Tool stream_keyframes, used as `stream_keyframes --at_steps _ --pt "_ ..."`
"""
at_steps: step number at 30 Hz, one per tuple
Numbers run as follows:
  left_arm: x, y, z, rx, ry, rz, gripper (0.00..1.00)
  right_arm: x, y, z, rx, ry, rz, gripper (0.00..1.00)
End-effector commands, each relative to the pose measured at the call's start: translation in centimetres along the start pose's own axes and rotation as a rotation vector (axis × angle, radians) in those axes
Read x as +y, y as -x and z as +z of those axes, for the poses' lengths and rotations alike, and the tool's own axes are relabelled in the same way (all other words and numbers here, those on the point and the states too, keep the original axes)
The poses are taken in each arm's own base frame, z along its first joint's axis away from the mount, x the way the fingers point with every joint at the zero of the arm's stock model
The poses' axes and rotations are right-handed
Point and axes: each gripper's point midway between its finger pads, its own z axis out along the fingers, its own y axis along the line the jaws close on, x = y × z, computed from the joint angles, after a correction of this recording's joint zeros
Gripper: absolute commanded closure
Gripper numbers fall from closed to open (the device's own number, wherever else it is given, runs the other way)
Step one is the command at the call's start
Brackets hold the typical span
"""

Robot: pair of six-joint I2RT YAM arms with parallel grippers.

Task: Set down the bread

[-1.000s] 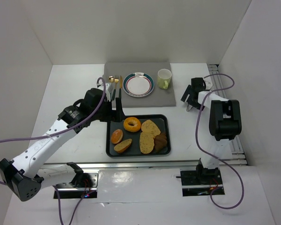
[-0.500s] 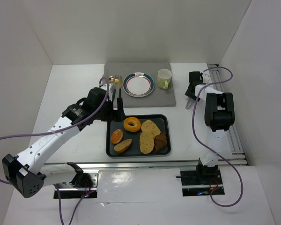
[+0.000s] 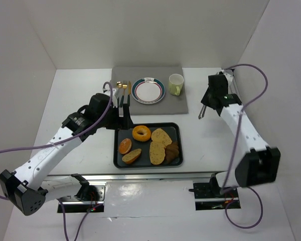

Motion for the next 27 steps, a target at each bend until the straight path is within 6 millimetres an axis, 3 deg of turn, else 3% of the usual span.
stream_keyframes --at_steps 1,3,4,6,10,15,19,27 --pt "-0.3 1.2 -0.9 -0.056 -0.035 0.007 0.01 -0.2 -5.7 -7.9 0.174 0.07 -0.089 0.73" --pt "-0.3 1.4 -1.2 -0.064 -0.038 0.017 0.01 0.3 -7.5 -11.8 0.227 0.155 -0.101 0.72" --pt "-0.2 1.2 -1.2 -0.056 -0.034 0.017 0.01 -0.6 -9.7 -13.4 0.312 0.142 -0.107 0.72" --pt "-0.1 1.2 -1.2 -0.055 -0.036 0.012 0.01 0.1 -11.7 -16.8 0.38 0.228 -0.127 0.71" --pt "0.4 1.1 -1.0 -0.045 -0.014 0.006 0.01 0.7 -15.9 -22.1 0.582 0.349 -0.147 0.64" --pt "0.5 1.1 -1.0 -0.045 -0.013 0.015 0.01 0.9 -17.4 -25.0 0.648 0.407 -0.162 0.56" --pt "0.8 1.2 -0.9 -0.053 0.003 0.014 0.01 1.5 -18.3 -25.8 0.689 0.424 -0.169 0.56" --pt "0.8 0.4 -0.6 -0.028 -0.007 0.015 0.01 1.7 -19.8 -27.2 0.712 0.43 -0.178 0.46"
